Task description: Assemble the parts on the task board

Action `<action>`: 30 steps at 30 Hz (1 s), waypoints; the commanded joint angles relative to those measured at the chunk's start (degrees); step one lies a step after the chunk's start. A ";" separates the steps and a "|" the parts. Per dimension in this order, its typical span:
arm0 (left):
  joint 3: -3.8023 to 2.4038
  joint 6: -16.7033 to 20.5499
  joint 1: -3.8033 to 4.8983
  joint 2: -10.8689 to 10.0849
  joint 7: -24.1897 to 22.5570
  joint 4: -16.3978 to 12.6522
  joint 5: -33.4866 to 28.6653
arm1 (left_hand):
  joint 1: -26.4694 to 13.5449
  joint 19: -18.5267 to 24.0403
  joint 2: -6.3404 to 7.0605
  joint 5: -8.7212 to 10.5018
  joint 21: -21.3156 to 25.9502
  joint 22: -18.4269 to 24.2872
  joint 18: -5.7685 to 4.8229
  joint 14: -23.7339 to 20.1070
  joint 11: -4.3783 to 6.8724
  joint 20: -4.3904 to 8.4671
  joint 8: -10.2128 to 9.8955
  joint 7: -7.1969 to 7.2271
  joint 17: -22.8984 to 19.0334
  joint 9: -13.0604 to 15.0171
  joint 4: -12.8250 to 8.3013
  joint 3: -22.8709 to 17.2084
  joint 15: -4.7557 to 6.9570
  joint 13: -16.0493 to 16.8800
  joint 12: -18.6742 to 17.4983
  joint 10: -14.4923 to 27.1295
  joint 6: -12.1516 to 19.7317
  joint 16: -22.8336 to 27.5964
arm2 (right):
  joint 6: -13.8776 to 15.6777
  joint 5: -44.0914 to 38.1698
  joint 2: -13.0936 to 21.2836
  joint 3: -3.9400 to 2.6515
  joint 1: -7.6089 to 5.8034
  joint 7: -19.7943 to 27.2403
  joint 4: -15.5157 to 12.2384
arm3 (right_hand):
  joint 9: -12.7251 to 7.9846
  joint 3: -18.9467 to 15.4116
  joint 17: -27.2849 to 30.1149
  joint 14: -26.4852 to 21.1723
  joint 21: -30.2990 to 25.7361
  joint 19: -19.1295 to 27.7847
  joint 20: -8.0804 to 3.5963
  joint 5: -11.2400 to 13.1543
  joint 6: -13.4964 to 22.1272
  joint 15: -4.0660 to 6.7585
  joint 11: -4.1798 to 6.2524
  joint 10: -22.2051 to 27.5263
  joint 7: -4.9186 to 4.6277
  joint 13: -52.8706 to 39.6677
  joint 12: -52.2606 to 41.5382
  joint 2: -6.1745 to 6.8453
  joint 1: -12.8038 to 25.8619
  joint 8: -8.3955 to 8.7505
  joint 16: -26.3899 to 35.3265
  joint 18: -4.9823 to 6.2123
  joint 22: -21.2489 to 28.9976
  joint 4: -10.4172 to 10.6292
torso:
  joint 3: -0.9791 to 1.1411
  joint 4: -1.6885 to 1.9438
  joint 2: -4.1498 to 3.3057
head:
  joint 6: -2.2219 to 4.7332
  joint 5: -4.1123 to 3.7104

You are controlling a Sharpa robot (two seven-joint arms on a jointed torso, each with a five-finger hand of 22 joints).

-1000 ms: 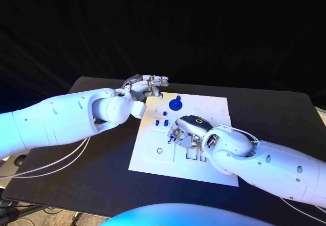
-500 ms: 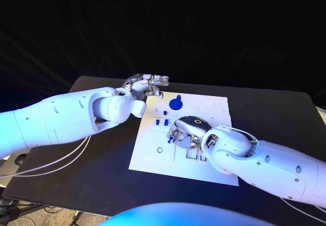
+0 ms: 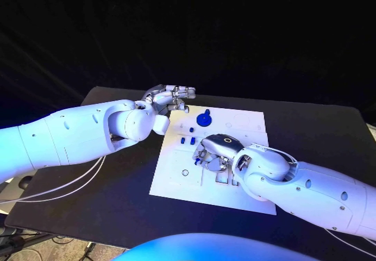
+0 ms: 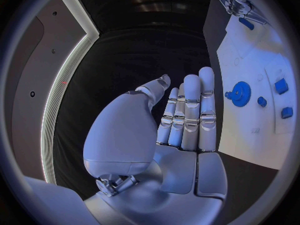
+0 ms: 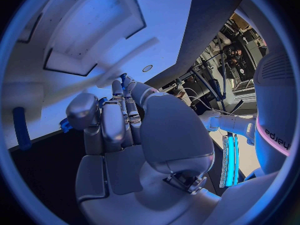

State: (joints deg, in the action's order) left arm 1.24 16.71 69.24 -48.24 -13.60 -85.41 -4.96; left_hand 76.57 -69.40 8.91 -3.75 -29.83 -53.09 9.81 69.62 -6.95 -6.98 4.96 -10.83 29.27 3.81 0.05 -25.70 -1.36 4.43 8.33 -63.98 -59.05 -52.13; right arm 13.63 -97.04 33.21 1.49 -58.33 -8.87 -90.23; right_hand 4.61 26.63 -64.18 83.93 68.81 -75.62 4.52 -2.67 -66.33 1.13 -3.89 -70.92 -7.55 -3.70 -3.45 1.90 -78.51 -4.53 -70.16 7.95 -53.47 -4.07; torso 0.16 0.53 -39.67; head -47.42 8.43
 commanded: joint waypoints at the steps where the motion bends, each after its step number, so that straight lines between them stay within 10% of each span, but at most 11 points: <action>1: -0.04 -0.69 0.02 0.16 -0.01 -0.10 0.20 | -0.40 -0.04 -0.02 -0.20 0.20 0.08 0.60 -0.21 0.19 -0.27 0.16 -0.17 -0.05 0.06 0.02 0.29 -0.28 -0.05 0.29 0.38 0.40 0.22 | -3.25 -2.63 -0.40 0.18 0.14 -1.84 0.25 | -0.03 0.39 0.14 1.82 0.07 0.12 0.41 -0.17 0.14 -0.27 -0.18 0.47 -0.35 0.01 0.01 0.48 0.48 -0.05 -0.18 -1.12 0.19 -0.04 | -0.01 -0.05 -0.05 | -0.09 -0.06; 12: -0.04 -0.99 0.02 0.20 0.25 -0.12 0.20 | -0.39 -0.05 -0.05 -0.21 0.27 0.15 0.61 -0.23 0.20 -0.28 0.20 -0.14 -0.10 0.08 0.04 0.45 -0.28 -0.04 0.38 0.43 0.40 0.21 | -3.51 -3.07 -1.10 0.38 0.14 -2.59 1.06 | -0.63 -0.24 0.70 1.61 -0.76 1.22 1.31 -0.67 2.90 -1.43 -1.37 4.45 -1.42 0.11 0.09 2.78 3.56 0.97 0.14 -0.85 1.59 0.63 | -0.01 -0.01 0.00 | -0.20 -0.02; 30: -0.04 -1.45 0.02 0.09 0.57 0.21 0.20 | -0.12 -0.02 -0.36 -0.26 0.46 0.30 0.64 -0.39 0.29 -0.28 0.41 0.04 -0.23 0.13 -0.01 0.58 -0.24 -0.03 0.56 0.60 0.24 0.27 | 6.38 0.78 3.37 -0.04 0.06 -0.39 -2.87 | -0.68 -4.26 3.32 0.53 -3.42 3.43 2.15 -1.89 6.87 -2.08 -2.29 11.36 -1.88 -0.11 -1.35 4.47 4.41 0.73 2.10 -0.04 5.71 0.70 | 0.04 -0.06 0.00 | 0.05 -0.43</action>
State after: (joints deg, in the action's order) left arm 1.24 16.50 69.24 -48.20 -12.98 -85.18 -4.94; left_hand 76.58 -69.40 8.91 -3.75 -29.49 -52.84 9.80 69.43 -6.73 -6.98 5.23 -10.83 29.09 3.88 0.05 -25.39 -1.55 4.43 8.65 -63.78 -59.05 -52.13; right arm 16.64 -98.10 36.03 1.58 -58.21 -9.98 -92.30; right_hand 3.84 22.67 -60.93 84.13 65.70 -72.59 6.64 -4.28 -59.75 -0.52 -6.32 -59.63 -9.38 -3.74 -4.51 6.04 -74.04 -3.74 -68.38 7.96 -47.83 -3.33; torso 0.22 0.51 -39.68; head -47.45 8.14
